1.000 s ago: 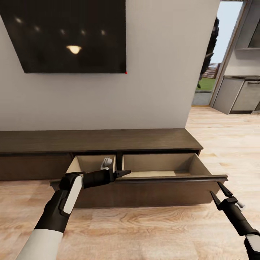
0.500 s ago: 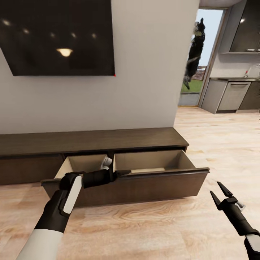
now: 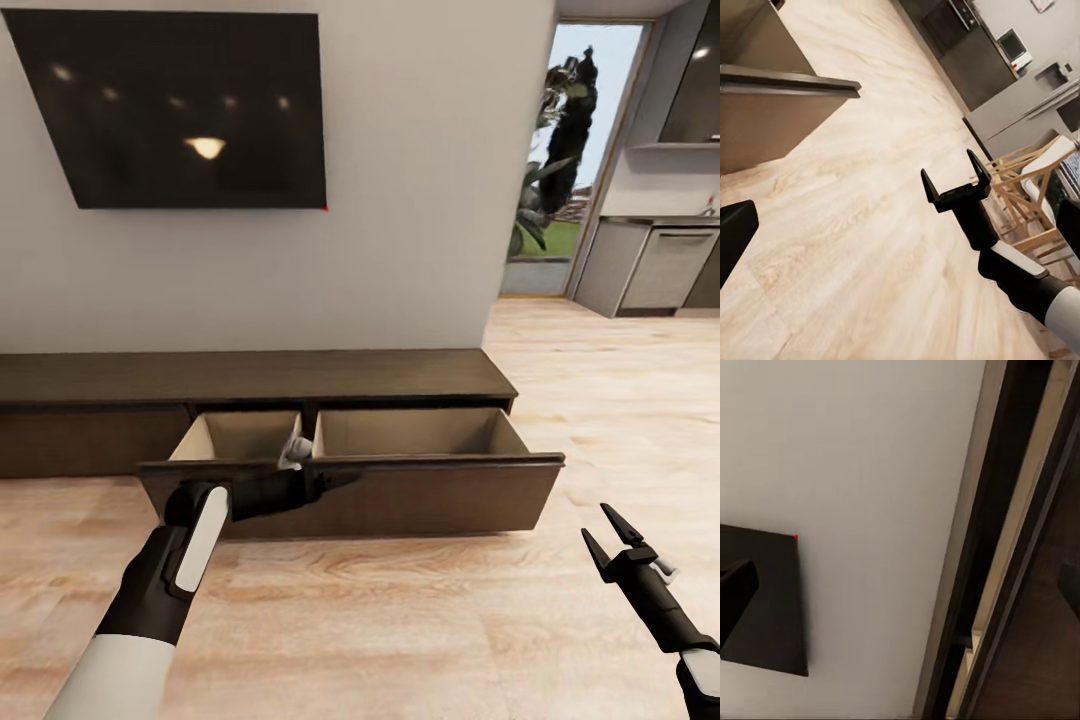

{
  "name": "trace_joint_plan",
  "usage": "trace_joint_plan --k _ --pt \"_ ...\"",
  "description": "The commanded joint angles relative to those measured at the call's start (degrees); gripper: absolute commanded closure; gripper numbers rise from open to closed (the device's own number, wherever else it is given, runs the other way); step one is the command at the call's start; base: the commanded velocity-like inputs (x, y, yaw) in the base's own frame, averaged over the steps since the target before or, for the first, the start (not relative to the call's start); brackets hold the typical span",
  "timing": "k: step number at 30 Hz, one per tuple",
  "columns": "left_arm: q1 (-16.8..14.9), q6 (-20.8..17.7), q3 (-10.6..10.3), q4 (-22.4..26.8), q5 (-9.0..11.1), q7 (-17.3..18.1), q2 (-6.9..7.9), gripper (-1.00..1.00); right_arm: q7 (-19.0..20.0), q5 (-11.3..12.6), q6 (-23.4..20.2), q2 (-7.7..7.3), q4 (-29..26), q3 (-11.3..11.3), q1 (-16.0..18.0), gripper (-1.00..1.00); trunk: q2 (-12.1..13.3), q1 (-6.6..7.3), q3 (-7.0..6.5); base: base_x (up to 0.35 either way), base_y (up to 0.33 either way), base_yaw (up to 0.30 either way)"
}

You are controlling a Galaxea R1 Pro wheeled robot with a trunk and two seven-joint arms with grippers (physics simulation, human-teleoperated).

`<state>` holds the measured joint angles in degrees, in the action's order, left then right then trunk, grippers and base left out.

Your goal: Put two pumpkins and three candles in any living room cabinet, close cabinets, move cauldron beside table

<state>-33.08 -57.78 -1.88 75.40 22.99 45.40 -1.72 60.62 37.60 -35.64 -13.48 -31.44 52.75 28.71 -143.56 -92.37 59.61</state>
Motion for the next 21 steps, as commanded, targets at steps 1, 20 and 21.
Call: trace_joint_plan --k 1,20,21 --pt "-0.05 -0.22 0.03 0.00 -0.14 0.18 -0.03 -1.00 0.06 0.19 -0.39 -0.01 0.06 0.09 0.03 -1.00 -0.02 0.03 0.05 -0.151 -0.248 0.262" --pt "-0.05 -0.23 0.11 -0.07 0.24 0.12 0.03 -1.00 -1.40 -0.14 -0.40 0.14 -0.10 -0.32 0.03 -1.00 -0.02 0.03 0.05 -0.046 -0.098 0.279" --pt "-0.05 -0.23 0.11 -0.09 0.26 0.12 0.04 -1.00 -2.11 -0.13 -0.37 0.20 -0.14 -0.37 0.03 -1.00 -0.02 0.03 0.05 -0.001 -0.002 0.281"
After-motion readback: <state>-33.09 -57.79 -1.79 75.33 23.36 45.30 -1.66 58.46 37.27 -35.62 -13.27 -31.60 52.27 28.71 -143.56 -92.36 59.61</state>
